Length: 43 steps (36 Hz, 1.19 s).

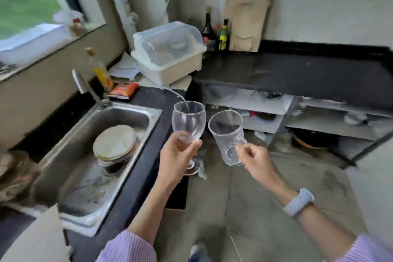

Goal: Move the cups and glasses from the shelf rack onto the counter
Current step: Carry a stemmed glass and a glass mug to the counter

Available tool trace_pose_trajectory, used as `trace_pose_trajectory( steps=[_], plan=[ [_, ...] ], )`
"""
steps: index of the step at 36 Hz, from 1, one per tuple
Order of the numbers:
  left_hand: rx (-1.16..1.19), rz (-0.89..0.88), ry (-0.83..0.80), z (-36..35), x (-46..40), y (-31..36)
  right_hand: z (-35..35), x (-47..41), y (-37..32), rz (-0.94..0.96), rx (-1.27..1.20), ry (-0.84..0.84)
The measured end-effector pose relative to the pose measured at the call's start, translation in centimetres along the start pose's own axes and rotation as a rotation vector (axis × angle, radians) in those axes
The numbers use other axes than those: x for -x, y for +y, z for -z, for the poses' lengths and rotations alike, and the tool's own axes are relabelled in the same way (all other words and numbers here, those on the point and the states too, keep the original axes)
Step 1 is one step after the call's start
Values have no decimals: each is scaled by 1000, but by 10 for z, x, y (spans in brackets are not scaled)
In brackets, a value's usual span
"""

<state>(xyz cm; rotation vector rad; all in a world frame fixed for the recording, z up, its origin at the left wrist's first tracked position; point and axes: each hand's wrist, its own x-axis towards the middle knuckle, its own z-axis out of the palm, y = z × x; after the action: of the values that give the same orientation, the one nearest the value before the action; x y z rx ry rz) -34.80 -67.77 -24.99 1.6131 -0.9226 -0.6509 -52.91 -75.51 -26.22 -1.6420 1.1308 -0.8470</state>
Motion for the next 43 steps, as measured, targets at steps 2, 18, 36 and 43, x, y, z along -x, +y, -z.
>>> trace_pose_trajectory(
  steps=[2,18,36,43],
  plan=[
    [17,2,-43,-22,-16,3,14,-11,11,-47,-3,38],
    [6,-60,-373,-232,-302,28,135,-266,58,-185,-69,340],
    [5,-2,-459,-472,-566,58,274,-541,136,-260,-174,432],
    [-70,111,-370,-582,-670,36,332,-680,202,-314,-81,383]
  ],
)
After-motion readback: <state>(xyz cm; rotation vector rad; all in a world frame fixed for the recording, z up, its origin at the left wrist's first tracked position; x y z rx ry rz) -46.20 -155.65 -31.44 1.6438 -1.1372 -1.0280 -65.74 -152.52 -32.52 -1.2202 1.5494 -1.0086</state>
